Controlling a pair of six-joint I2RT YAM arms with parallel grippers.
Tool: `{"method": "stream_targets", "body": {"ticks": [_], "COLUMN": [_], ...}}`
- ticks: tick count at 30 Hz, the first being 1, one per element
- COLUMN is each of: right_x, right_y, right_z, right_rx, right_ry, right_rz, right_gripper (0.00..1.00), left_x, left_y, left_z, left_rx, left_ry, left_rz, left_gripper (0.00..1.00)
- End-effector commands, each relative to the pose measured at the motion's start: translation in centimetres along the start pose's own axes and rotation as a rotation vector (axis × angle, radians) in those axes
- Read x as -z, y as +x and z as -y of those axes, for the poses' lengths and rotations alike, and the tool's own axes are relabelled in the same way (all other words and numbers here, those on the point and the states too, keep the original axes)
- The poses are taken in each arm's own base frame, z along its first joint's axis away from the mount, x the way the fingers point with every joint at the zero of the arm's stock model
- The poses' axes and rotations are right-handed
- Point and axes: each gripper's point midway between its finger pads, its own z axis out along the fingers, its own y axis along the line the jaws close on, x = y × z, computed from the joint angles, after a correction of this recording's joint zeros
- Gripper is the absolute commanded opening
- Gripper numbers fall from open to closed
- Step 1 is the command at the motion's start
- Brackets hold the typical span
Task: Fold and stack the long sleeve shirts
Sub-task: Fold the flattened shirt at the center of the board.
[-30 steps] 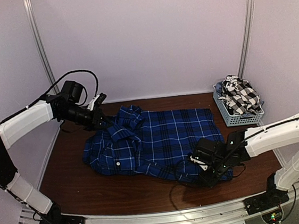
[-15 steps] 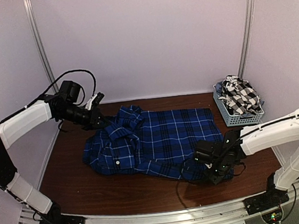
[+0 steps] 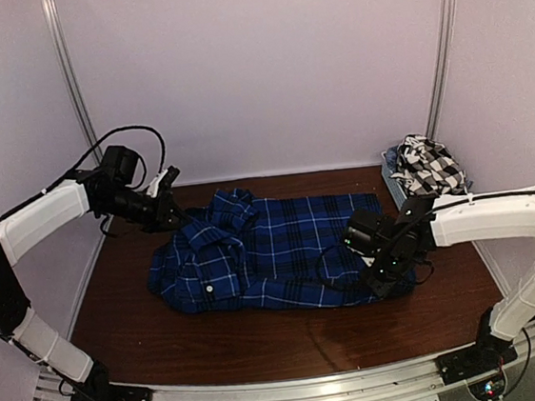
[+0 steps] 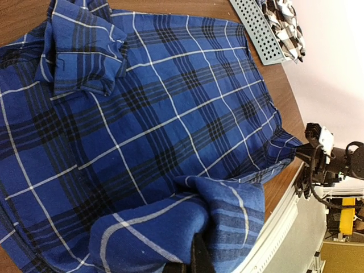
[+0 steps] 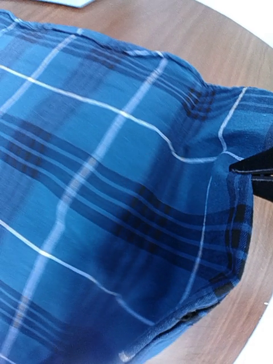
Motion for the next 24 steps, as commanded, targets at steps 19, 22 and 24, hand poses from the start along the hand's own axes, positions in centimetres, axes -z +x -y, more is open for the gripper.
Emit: {"method": "stream_targets", "body": {"ticks": [19,22,24], "right_x": [-4.5,-5.4,-6.1], "right_y": [-9.6,-10.1,-10.4], "right_z": [5.9,6.3,6.8], "right_rx": [0.014,0.013,0.007], "right_ry": [0.071,0.083,0.102], "right_rz": [-0.013,-0.025,-0.033], "right_gripper": [0.08,0.12,0.14], "left_x": [-0.6,-1.1,-1.5], "left_y": [-3.8,-3.5,-3.4], "left_z": [-5.3,-5.8,-6.2], "left_rx": [0.018,0.028,0.032], "left_ry": [-0.116,-0.122,-0.128], "left_rz": [0.037,0.022,0.014], "left_gripper": [0.00,0.00,0.00]}}
